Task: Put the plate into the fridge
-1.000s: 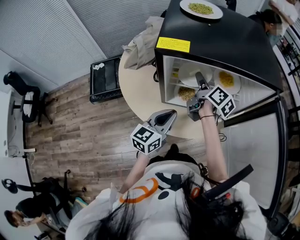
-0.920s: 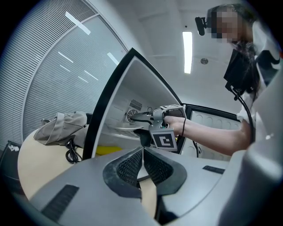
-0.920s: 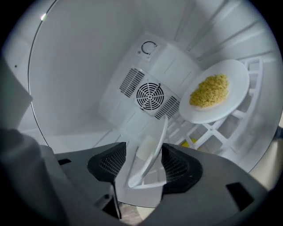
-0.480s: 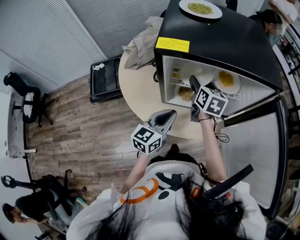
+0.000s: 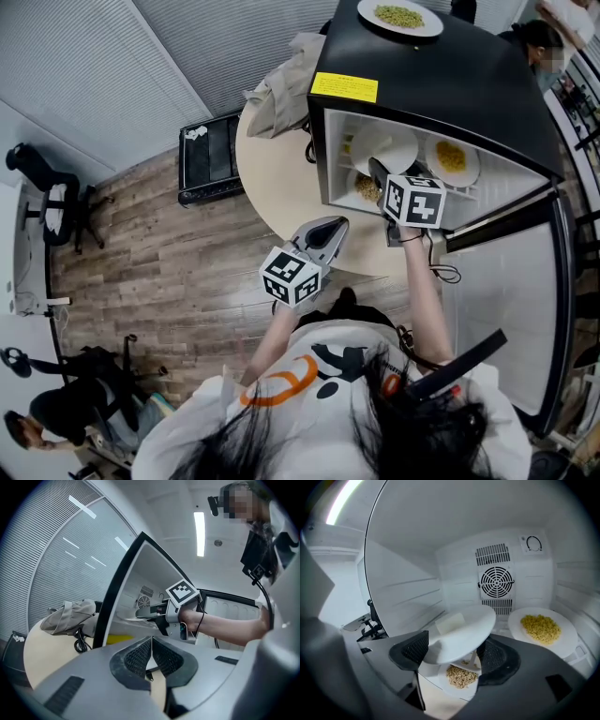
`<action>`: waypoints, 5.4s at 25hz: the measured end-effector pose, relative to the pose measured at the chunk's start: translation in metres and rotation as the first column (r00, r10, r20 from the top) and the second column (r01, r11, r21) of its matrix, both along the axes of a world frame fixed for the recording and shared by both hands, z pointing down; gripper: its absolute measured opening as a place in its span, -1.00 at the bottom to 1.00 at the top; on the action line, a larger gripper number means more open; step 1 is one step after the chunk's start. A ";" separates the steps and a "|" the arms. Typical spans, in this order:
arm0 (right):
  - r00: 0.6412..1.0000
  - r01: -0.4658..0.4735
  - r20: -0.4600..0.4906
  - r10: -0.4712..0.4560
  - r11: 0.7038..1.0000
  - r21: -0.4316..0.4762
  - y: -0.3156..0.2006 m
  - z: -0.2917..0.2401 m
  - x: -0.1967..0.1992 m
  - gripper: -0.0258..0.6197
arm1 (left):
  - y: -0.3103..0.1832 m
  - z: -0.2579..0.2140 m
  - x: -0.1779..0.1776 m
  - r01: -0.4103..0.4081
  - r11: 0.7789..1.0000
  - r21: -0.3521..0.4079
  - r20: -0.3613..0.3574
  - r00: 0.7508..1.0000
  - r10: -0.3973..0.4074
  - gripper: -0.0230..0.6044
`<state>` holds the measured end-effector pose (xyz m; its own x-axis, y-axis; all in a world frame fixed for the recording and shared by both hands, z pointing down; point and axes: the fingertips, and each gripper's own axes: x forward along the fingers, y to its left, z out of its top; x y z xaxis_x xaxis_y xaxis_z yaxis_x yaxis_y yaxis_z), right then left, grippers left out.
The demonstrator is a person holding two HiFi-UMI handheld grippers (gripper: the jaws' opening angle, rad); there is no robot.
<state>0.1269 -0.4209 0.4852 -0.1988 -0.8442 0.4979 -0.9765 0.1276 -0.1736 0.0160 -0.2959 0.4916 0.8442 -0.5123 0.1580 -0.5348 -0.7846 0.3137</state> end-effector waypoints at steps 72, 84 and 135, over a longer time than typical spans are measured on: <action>0.985 -0.030 0.174 0.018 0.998 0.063 0.163 -0.030 -0.063 -0.26 | 0.118 -0.012 -0.056 -0.065 0.998 0.013 -0.015 0.998 0.065 -0.89; 0.979 -0.063 0.195 0.055 0.997 0.037 0.221 -0.017 -0.077 -0.75 | 0.159 -0.005 -0.063 -0.086 0.996 -0.010 -0.027 0.996 0.086 -0.89; 0.950 0.150 0.276 -0.144 0.989 0.000 0.428 0.010 -0.044 -0.85 | 0.342 -0.010 0.008 0.054 0.999 0.009 0.020 0.998 -0.054 -0.89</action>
